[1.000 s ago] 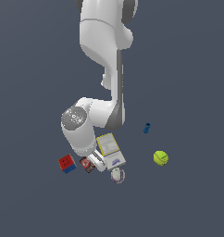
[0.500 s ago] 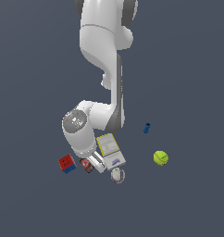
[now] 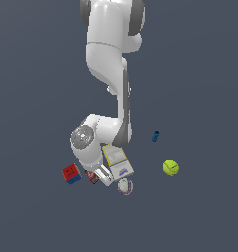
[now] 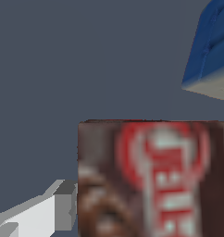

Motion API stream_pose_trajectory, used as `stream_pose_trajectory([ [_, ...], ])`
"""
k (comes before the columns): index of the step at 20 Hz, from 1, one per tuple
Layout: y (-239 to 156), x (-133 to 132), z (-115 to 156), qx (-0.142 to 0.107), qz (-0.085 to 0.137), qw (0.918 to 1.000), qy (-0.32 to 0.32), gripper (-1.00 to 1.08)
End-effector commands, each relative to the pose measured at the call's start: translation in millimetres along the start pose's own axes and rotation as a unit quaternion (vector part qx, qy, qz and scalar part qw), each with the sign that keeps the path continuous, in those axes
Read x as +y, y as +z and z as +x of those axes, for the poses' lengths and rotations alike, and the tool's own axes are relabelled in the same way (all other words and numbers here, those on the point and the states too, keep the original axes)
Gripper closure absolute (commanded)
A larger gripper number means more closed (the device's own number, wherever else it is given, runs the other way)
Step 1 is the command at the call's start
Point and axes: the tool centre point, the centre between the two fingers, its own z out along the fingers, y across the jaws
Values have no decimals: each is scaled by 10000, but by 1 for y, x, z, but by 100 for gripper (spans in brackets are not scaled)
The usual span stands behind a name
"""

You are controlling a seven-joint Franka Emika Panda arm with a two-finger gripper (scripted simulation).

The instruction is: Pick up a designated object from a clutter of objects.

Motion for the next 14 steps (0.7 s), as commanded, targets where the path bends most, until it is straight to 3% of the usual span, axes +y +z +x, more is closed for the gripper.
stream_pose_trajectory([
  [1, 2, -1, 1, 7, 5, 10000, 0, -92],
  [2, 2, -1, 1, 7, 5, 10000, 0, 108],
  [14, 0, -1, 1, 9, 8, 10000, -3, 108],
])
